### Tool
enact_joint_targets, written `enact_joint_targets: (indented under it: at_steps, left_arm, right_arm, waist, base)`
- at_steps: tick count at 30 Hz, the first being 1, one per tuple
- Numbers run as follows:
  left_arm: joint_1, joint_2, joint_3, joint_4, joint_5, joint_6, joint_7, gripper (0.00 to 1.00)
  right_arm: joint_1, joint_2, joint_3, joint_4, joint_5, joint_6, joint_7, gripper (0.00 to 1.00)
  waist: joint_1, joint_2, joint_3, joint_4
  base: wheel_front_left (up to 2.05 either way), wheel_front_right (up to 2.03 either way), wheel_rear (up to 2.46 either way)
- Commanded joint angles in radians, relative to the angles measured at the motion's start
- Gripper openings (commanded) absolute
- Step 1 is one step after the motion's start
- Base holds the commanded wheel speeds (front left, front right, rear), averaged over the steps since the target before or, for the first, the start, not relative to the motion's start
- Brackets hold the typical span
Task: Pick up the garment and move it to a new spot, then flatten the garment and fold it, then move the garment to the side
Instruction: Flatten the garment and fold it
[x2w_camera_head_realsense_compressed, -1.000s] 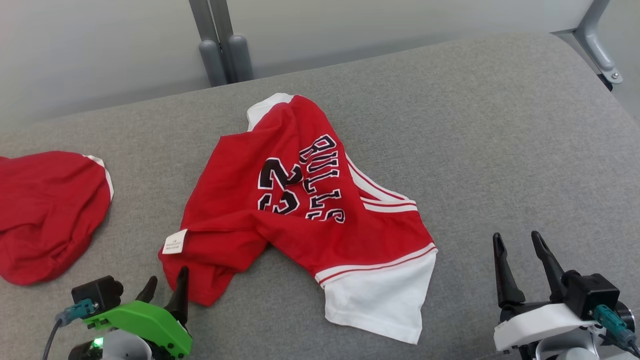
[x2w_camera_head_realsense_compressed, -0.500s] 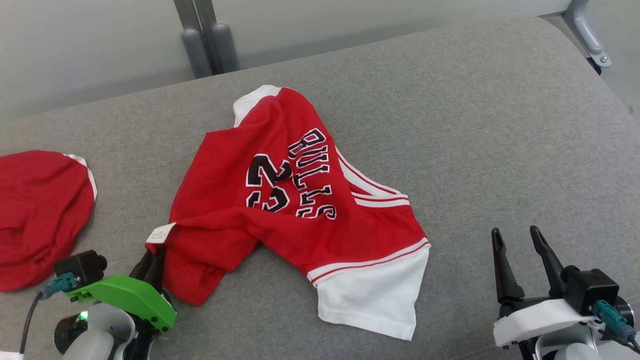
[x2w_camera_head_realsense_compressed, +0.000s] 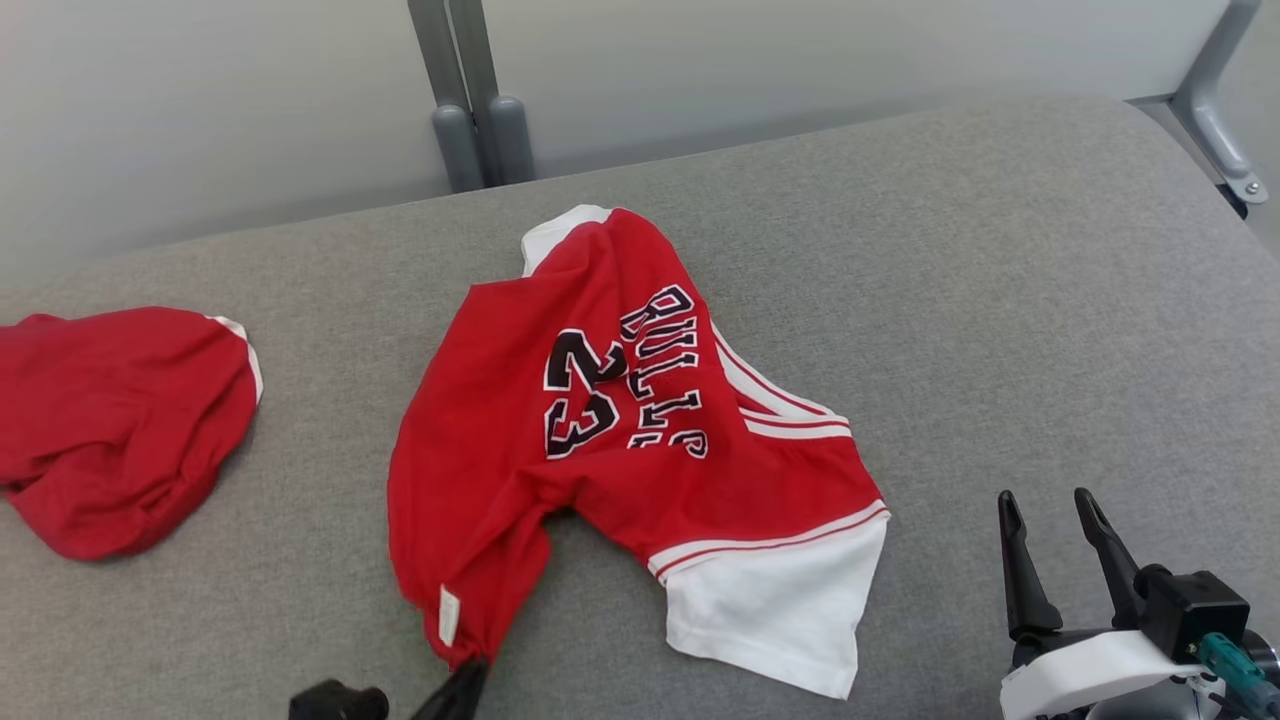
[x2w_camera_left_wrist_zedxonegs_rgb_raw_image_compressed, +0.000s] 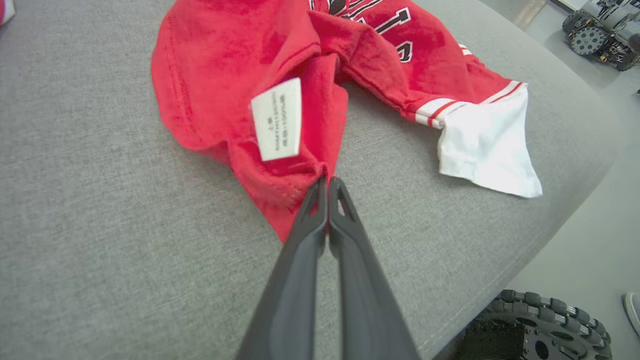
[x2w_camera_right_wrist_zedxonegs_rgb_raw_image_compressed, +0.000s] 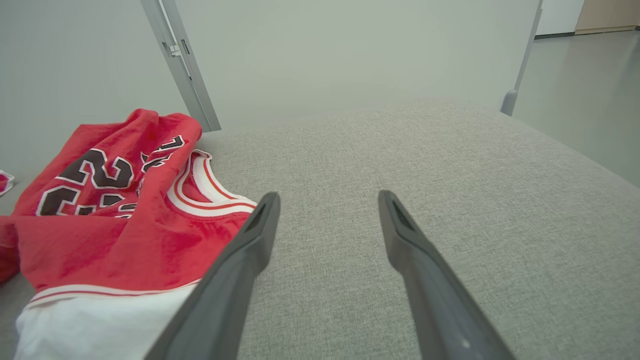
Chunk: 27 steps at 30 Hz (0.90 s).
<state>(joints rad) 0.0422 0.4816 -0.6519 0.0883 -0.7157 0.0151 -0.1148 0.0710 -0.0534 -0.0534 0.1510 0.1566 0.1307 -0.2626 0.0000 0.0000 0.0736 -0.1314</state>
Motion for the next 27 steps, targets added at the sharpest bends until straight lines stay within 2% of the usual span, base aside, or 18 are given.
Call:
enact_joint_targets:
  at_steps: [1, 3, 6, 7, 8, 9, 10, 12, 16, 18, 20, 22, 24, 27]
  left_arm:
    - [0.030, 0.007, -0.015, -0.018, 0.027, 0.009, -0.017, 0.00]
    - [0.053, 0.019, -0.044, -0.015, 0.070, 0.005, -0.041, 0.00]
    - [0.068, 0.004, -0.074, 0.025, 0.116, 0.012, -0.079, 0.00]
    - [0.069, -0.006, -0.082, 0.048, 0.131, 0.014, -0.093, 0.21]
    - [0.072, -0.015, -0.084, 0.065, 0.139, 0.017, -0.103, 0.47]
    - [0.071, -0.018, -0.086, 0.091, 0.153, 0.026, -0.113, 0.80]
    - [0.074, -0.021, -0.086, 0.120, 0.155, 0.033, -0.117, 1.00]
    - [0.078, -0.034, -0.080, 0.168, 0.155, 0.043, -0.126, 1.00]
    - [0.115, -0.056, 0.006, 0.221, 0.118, 0.118, -0.144, 1.00]
    - [0.144, -0.078, 0.075, 0.216, 0.103, 0.158, -0.151, 1.00]
    - [0.159, -0.106, 0.177, 0.153, 0.129, 0.192, -0.153, 1.00]
    - [0.194, -0.146, 0.270, 0.080, 0.175, 0.193, -0.150, 1.00]
    - [0.227, -0.193, 0.350, 0.020, 0.232, 0.176, -0.149, 1.00]
    - [0.244, -0.274, 0.448, -0.053, 0.314, 0.124, -0.149, 1.00]
  right_arm:
    - [0.013, -0.002, -0.004, -0.003, -0.005, 0.000, -0.003, 1.00]
    - [0.017, -0.002, -0.001, 0.000, -0.006, 0.000, -0.003, 1.00]
    - [0.017, -0.003, -0.001, 0.004, -0.006, 0.000, -0.003, 1.00]
    - [0.016, -0.002, 0.003, 0.006, -0.007, 0.000, -0.003, 1.00]
    - [0.017, -0.002, 0.006, 0.008, -0.007, 0.000, -0.003, 1.00]
    - [0.018, -0.002, 0.008, 0.009, -0.008, 0.000, -0.003, 1.00]
    - [0.018, -0.002, 0.010, 0.010, -0.008, 0.000, -0.003, 1.00]
    - [0.019, -0.003, 0.013, 0.012, -0.010, 0.000, -0.003, 1.00]
    - [0.024, -0.013, 0.012, 0.008, -0.012, 0.000, -0.003, 1.00]
    - [0.030, -0.014, 0.005, 0.003, -0.014, 0.000, -0.003, 1.00]
    - [0.035, -0.015, -0.005, -0.006, -0.015, 0.000, -0.003, 1.00]
    - [0.049, -0.017, -0.019, -0.015, -0.021, 0.000, -0.003, 1.00]
    - [0.057, -0.019, -0.023, -0.022, -0.024, 0.000, -0.003, 1.00]
    - [0.069, -0.025, -0.030, -0.030, -0.034, 0.000, -0.003, 1.00]
  waist:
    - [0.0000, 0.0000, -0.011, 0.019]
    - [0.0000, 0.0000, -0.013, 0.026]
    - [0.0000, 0.0000, -0.017, 0.034]
    - [0.0000, 0.0000, -0.020, 0.036]
    - [0.0000, 0.0000, -0.023, 0.037]
    - [0.0000, 0.0000, -0.025, 0.038]
    - [0.0000, 0.0000, -0.026, 0.038]
    - [0.0000, 0.0000, -0.030, 0.039]
    - [0.0000, 0.0000, -0.042, 0.033]
    - [0.0000, 0.0000, -0.050, 0.032]
    - [0.0000, 0.0000, -0.057, 0.037]
    - [0.0000, 0.0000, -0.064, 0.046]
    - [0.0000, 0.0000, -0.072, 0.056]
    - [0.0000, 0.0000, -0.086, 0.073]
  base:
    - [0.00, 0.00, 0.00]
    - [0.00, 0.00, 0.00]
    - [0.00, 0.00, 0.00]
    - [0.00, 0.00, 0.00]
    - [0.00, 0.00, 0.00]
    - [0.00, 0.00, 0.00]
    - [0.00, 0.00, 0.00]
    - [0.00, 0.00, 0.00]
    - [0.00, 0.00, 0.00]
    - [0.00, 0.00, 0.00]
    - [0.00, 0.00, 0.00]
    - [0.00, 0.00, 0.00]
    - [0.00, 0.00, 0.00]
    - [0.00, 0.00, 0.00]
